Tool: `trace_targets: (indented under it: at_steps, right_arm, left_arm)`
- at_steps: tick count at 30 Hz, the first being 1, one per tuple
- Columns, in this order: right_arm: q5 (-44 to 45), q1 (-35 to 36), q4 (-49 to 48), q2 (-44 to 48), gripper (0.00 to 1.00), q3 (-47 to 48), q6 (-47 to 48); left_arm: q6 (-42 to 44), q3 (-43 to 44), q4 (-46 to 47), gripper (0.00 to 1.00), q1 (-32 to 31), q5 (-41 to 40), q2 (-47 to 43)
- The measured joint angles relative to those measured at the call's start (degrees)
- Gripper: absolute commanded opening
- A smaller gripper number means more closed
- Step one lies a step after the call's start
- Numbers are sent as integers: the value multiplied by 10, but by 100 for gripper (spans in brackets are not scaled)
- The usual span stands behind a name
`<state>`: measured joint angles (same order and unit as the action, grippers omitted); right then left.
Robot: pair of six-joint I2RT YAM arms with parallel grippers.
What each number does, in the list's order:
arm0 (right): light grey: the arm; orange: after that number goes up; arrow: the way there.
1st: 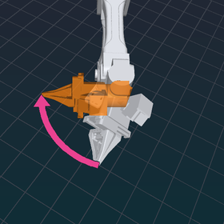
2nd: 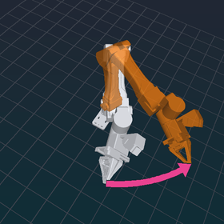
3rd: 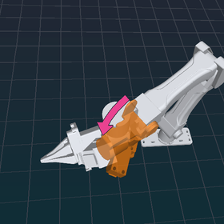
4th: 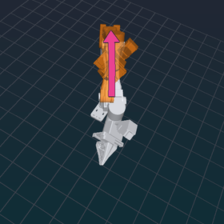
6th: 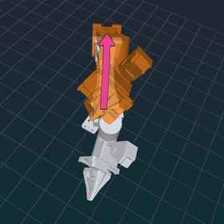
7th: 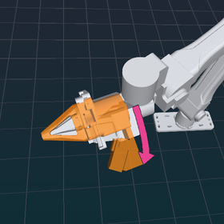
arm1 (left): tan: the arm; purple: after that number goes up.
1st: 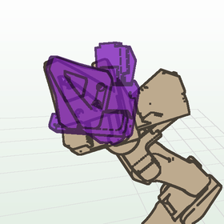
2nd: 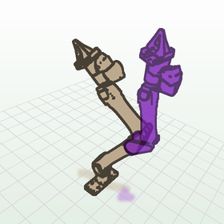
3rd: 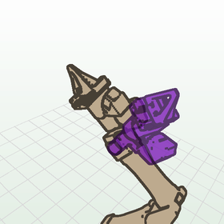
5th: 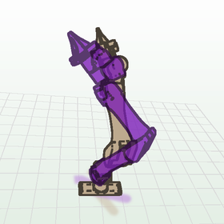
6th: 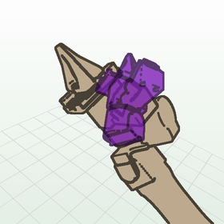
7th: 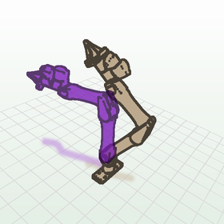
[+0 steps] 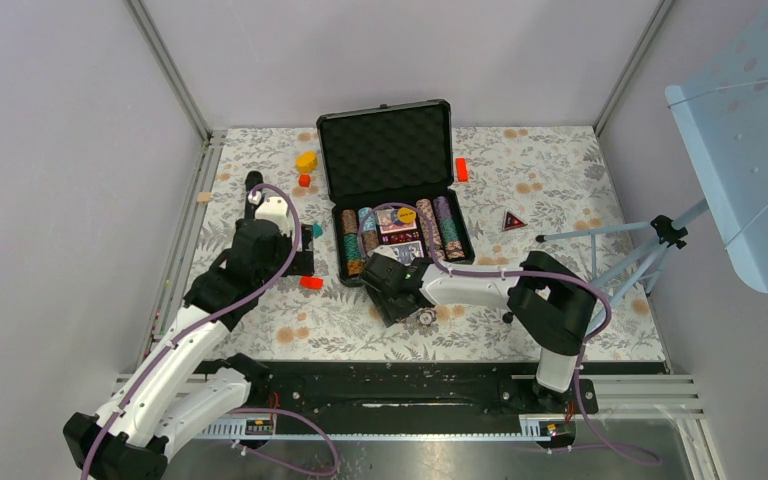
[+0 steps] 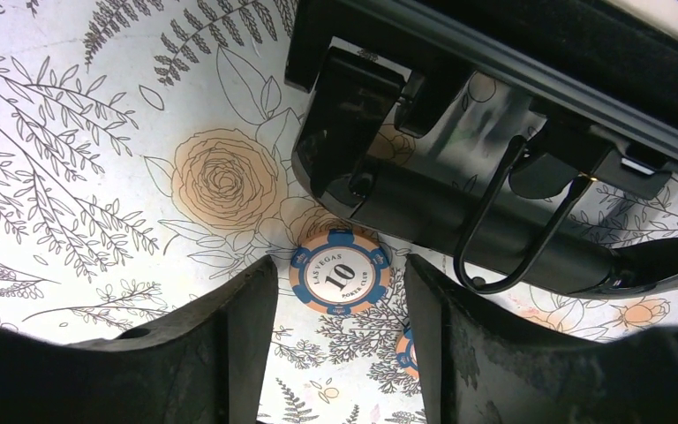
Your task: Pack up texas hold em set
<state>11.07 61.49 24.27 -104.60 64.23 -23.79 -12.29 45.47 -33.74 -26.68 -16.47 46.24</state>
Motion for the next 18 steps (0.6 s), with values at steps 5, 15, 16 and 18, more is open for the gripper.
trace_targets:
  at_steps: [5, 15, 16, 18]
  right_arm:
    - [1, 0, -7, 5, 57, -7, 2]
    - [2, 0, -14, 11, 50, -15, 4]
    - [2, 0, -14, 11, 49, -15, 5]
    - [2, 0, -13, 11, 46, -15, 5]
  left_arm:
    - [0, 0, 0, 99, 0, 0, 0]
    - [0, 0, 0, 99, 0, 2, 0]
    - [0, 0, 0, 99, 0, 2, 0]
    - [0, 0, 0, 99, 0, 2, 0]
